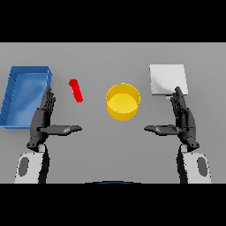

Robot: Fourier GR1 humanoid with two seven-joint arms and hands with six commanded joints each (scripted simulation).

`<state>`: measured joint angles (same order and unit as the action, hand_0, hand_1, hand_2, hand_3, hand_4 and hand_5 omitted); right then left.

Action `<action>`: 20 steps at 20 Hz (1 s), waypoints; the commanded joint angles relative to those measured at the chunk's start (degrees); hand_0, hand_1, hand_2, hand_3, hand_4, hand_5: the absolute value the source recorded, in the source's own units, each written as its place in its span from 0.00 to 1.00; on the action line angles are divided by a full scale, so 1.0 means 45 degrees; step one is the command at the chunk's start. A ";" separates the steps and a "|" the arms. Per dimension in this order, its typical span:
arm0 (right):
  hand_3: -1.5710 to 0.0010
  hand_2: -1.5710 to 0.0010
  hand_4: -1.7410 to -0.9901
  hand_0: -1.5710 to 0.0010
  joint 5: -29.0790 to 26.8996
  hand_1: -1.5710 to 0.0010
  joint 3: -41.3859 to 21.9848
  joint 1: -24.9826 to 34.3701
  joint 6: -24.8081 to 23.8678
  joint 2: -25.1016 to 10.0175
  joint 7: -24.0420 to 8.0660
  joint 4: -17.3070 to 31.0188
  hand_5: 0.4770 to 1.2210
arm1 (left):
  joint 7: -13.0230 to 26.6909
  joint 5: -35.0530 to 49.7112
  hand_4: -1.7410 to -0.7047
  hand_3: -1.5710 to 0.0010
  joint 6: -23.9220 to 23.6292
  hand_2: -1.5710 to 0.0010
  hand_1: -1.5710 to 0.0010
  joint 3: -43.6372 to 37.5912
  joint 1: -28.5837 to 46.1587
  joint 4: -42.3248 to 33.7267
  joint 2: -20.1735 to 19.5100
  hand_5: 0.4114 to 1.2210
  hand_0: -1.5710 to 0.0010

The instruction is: Pick up the red beaker and tilt it to pour out 1 green nut into yellow bowl. Pick up the yellow bowl and place it on the metallic measuring scale.

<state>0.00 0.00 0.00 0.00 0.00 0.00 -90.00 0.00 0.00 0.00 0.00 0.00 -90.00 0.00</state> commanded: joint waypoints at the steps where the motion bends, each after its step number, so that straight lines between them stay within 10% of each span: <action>1: 1.00 1.00 0.89 1.00 -0.0016 1.00 0.0020 0.0029 -0.0009 -0.0014 -0.0018 0.0018 0.14 | 0.0008 -0.0007 0.58 1.00 -0.0021 1.00 1.00 0.0012 -0.0010 0.0003 0.0018 0.31 1.00; 6: 1.00 1.00 0.89 1.00 -0.0104 1.00 0.0160 0.0244 0.0078 -0.0128 -0.0088 0.0320 0.14 | 0.0034 -0.0157 0.58 1.00 -0.0162 1.00 1.00 0.0097 -0.0153 0.0118 0.0170 0.31 1.00; 8: 1.00 1.00 0.89 1.00 0.2090 1.00 -0.0705 -0.0411 -0.0513 -0.0979 0.1405 -0.0703 0.13 | -0.0476 -0.1314 0.58 1.00 0.0030 1.00 1.00 0.1078 0.0863 -0.1204 -0.0371 0.31 1.00; 11: 1.00 1.00 0.89 1.00 0.3260 1.00 -0.1238 -0.0640 -0.0829 -0.1127 0.1289 -0.0906 0.14 | 0.0390 -0.1871 0.58 1.00 0.0089 1.00 1.00 0.1553 0.1309 -0.2355 -0.0723 0.31 1.00; 20: 1.00 1.00 0.72 1.00 0.2372 1.00 -0.1293 -0.0780 -0.0029 -0.1065 0.1158 -0.1424 0.20 | 0.1286 -0.1813 0.56 1.00 0.0262 1.00 1.00 0.1209 -0.0320 -0.0257 -0.0717 0.29 1.00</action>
<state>10.68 -5.83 -3.52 -0.12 -4.78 5.23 -96.40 6.12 -8.18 1.14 5.43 -1.47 -91.17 -3.24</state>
